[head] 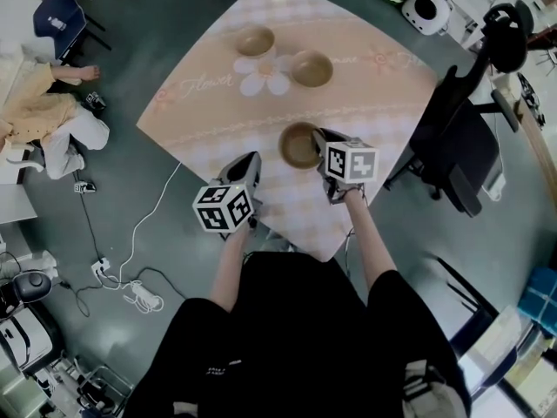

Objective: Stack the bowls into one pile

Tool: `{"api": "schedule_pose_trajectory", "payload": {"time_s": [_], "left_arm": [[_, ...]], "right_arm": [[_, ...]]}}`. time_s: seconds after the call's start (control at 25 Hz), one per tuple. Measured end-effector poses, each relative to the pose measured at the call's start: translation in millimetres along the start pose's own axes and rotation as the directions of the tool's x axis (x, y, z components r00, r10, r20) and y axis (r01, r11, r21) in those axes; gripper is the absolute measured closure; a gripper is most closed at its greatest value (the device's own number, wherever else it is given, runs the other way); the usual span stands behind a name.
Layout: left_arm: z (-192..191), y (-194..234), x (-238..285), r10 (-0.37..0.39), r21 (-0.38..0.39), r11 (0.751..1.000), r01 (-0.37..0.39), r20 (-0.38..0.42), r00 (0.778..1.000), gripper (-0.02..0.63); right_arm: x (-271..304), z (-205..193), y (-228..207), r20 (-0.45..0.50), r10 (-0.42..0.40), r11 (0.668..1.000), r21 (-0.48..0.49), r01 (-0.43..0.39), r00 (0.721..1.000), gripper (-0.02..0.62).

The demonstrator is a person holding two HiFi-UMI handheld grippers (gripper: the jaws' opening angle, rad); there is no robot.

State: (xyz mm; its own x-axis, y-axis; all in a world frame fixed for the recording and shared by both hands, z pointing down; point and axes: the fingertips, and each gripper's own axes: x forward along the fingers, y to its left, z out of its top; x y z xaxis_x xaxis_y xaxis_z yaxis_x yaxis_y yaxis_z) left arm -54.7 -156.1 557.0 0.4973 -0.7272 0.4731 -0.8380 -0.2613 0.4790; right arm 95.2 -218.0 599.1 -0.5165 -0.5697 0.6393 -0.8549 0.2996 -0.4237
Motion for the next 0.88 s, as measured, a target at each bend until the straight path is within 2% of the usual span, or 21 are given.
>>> {"api": "schedule_pose_trajectory", "payload": {"time_s": [0.08, 0.48, 0.88], "left_arm": [[0, 0, 1, -0.002, -0.003, 1.000, 0.002, -0.002, 1.000, 0.609], [7, 1, 7, -0.014, -0.002, 1.000, 0.014, 0.004, 1.000, 0.608], [29, -12, 21, -0.058, 0.021, 0.998, 0.057, 0.037, 0.998, 0.608]], "right_arm": [[0, 1, 0, -0.008, -0.002, 1.000, -0.004, 0.002, 1.000, 0.580], [-4, 21, -1, 0.041, -0.007, 1.000, 0.013, 0.006, 0.999, 0.581], [-13, 75, -15, 0.211, -0.041, 0.997, 0.067, 0.027, 0.977, 0.581]]}}
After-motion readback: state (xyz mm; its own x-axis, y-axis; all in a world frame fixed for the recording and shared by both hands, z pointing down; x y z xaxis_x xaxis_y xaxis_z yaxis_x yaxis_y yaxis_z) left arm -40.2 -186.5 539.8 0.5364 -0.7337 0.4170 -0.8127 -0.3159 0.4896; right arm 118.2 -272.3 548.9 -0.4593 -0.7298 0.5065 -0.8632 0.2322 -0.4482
